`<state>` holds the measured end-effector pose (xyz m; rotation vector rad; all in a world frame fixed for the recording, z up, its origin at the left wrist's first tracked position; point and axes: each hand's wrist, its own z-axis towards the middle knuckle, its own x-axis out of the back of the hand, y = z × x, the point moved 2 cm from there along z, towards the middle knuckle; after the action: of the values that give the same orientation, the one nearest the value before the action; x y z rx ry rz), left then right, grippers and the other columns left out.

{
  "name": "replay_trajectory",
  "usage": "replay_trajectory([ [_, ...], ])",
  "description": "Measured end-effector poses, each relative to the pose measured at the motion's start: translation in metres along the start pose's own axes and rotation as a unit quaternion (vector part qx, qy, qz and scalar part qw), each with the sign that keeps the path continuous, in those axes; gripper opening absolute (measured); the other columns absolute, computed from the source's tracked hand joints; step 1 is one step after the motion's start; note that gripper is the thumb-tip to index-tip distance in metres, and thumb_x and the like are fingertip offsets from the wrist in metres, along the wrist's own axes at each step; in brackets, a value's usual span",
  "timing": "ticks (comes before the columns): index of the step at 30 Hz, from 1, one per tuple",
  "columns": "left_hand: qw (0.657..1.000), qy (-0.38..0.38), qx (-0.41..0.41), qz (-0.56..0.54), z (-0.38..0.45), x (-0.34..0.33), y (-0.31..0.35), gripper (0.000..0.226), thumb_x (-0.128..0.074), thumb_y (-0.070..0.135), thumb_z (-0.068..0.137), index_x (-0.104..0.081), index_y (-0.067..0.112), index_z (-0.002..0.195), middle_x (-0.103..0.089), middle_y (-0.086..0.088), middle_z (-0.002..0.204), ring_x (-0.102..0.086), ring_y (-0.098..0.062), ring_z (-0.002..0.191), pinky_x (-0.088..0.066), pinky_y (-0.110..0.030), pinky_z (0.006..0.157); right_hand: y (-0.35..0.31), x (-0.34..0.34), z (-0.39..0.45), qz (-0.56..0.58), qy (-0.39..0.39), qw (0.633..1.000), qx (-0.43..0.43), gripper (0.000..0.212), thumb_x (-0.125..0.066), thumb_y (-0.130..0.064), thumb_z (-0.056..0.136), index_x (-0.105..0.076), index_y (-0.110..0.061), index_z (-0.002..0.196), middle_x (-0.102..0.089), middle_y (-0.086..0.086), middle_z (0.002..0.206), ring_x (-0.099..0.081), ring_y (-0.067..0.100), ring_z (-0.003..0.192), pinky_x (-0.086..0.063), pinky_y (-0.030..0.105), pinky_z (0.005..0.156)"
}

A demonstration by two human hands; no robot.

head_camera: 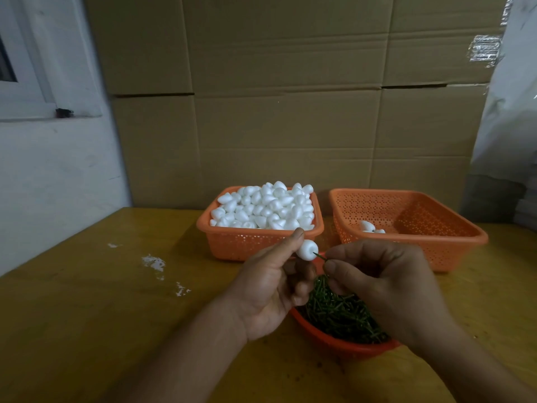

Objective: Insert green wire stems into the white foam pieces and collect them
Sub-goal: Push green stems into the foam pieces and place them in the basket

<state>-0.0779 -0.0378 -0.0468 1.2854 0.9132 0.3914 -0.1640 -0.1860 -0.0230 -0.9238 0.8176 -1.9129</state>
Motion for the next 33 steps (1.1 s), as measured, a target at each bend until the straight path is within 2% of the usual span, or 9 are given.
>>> replay_trajectory([
  [3,1.000,0.002,0.001,0.002,0.0004,-0.0005,-0.0010,0.029,-0.066,0.049,0.085,-0.070,0.021,0.079,-0.057,-0.003,0.067,-0.049,-0.011,0.050,-0.037,-0.021,0.045,0.0001,-0.0001,0.0003,-0.011,-0.003,1.000,0.000,0.013,-0.076,-0.008,0.083,-0.078,-0.021,0.082,-0.073,0.002,0.064,-0.069,0.015,0.055,-0.056,0.023,0.055],
  [8,1.000,0.001,-0.008,0.019,-0.0002,-0.0015,-0.0020,0.030,-0.069,0.050,0.082,-0.070,0.019,0.083,-0.058,-0.002,0.068,-0.049,-0.011,0.052,-0.037,-0.021,0.047,-0.0013,0.0003,-0.0019,-0.053,0.001,0.998,0.013,0.010,-0.076,-0.019,0.083,-0.076,-0.029,0.080,-0.072,-0.001,0.064,-0.067,0.014,0.053,-0.056,0.034,0.052],
  [12,0.999,0.014,-0.020,0.039,-0.0012,-0.0024,-0.0016,0.029,-0.067,0.047,0.085,-0.070,0.019,0.085,-0.058,-0.003,0.069,-0.049,-0.010,0.053,-0.037,-0.021,0.048,0.0012,-0.0002,-0.0023,-0.114,0.007,0.993,0.025,0.009,-0.076,-0.024,0.084,-0.077,-0.033,0.081,-0.070,-0.016,0.063,-0.064,0.006,0.052,-0.050,0.023,0.046],
  [15,0.998,0.014,-0.034,0.057,-0.0028,-0.0044,-0.0015,0.027,-0.068,0.047,0.084,-0.070,0.020,0.086,-0.059,-0.003,0.072,-0.050,-0.011,0.055,-0.037,-0.021,0.049,0.0027,-0.0016,-0.0029,-0.132,0.018,0.991,0.032,0.011,-0.077,-0.024,0.084,-0.076,-0.034,0.079,-0.069,-0.015,0.060,-0.062,0.006,0.049,-0.049,0.028,0.046],
  [21,0.996,0.018,-0.053,0.063,-0.0038,-0.0084,-0.0012,0.033,-0.068,0.042,0.081,-0.063,0.012,0.094,-0.057,-0.004,0.068,-0.048,-0.013,0.054,-0.036,-0.022,0.048,0.0029,-0.0020,-0.0027,-0.149,0.034,0.987,0.039,0.010,-0.080,-0.025,0.081,-0.076,-0.031,0.075,-0.064,-0.025,0.057,-0.062,0.000,0.052,-0.041,0.012,0.048],
  [29,0.994,0.016,-0.081,0.069,-0.0031,-0.0090,-0.0015,0.029,-0.070,0.038,0.079,-0.064,0.012,0.088,-0.056,-0.004,0.066,-0.048,-0.012,0.053,-0.036,-0.022,0.048,0.0010,-0.0031,-0.0053,-0.147,0.038,0.987,0.048,0.007,-0.077,-0.030,0.080,-0.075,-0.031,0.073,-0.065,-0.020,0.057,-0.059,0.004,0.047,-0.039,0.014,0.042],
  [33,0.992,0.027,-0.102,0.076,-0.0021,-0.0078,-0.0027,0.026,-0.072,0.039,0.075,-0.070,0.015,0.081,-0.057,-0.004,0.065,-0.048,-0.011,0.052,-0.037,-0.020,0.047,0.0014,-0.0050,-0.0058,-0.142,0.035,0.988,0.043,0.009,-0.078,-0.021,0.081,-0.078,-0.030,0.077,-0.068,-0.022,0.061,-0.064,0.001,0.055,-0.044,0.012,0.049],
])
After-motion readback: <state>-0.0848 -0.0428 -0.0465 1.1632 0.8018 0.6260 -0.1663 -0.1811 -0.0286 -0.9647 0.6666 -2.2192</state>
